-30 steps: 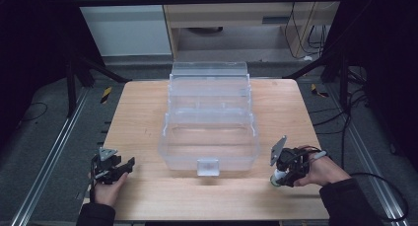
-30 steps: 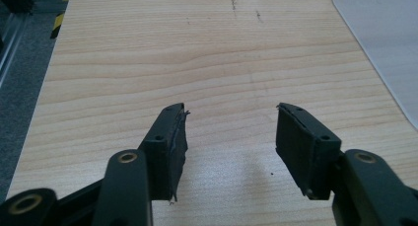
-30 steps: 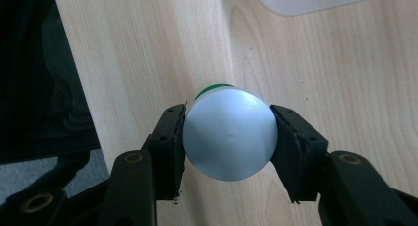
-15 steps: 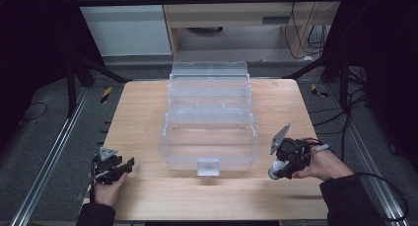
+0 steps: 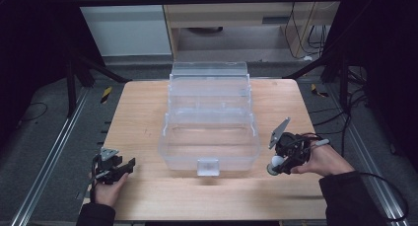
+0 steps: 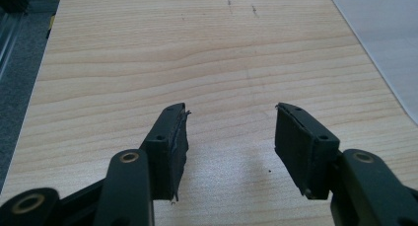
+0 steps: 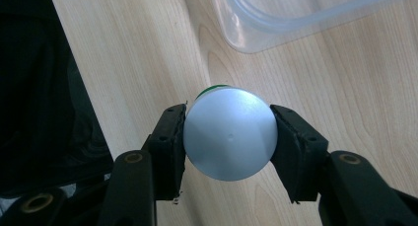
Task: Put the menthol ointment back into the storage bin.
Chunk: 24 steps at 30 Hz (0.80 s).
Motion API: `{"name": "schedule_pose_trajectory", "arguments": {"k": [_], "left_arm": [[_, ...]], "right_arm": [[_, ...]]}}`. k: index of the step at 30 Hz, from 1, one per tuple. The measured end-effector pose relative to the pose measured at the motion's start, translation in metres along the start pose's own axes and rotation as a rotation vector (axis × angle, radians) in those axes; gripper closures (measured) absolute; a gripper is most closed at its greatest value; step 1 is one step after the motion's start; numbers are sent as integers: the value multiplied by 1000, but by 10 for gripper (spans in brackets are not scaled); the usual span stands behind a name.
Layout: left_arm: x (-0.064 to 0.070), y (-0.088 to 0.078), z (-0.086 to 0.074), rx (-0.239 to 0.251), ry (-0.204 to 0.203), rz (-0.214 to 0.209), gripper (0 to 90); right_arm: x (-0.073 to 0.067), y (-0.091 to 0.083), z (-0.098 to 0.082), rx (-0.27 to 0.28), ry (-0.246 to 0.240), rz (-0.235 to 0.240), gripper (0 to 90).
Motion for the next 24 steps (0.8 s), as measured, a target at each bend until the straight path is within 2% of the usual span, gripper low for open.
{"name": "schedule_pose_trajectory", "arguments": {"k": [1,13,24], "left_arm": [[0,0,0,-1,2,1,460],[1,2,-1,-9,7,-3,451],[2,2,-1,-13,9,-3,448]], "right_arm": [[1,-1,0,0,-8,-3,504],[1,-18,11,10,26,11,505],[2,-32,25,20,26,6,505]]}}
Point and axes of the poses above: each handheld gripper's, and its own axes: y roughly forward along the jaws, z roughly out of its top, x roughly to its right, the point moved 8 cm from there along y, roughly forward along the jaws, and after that the axes turned 2 degrees about z, right-handed, at the moved point
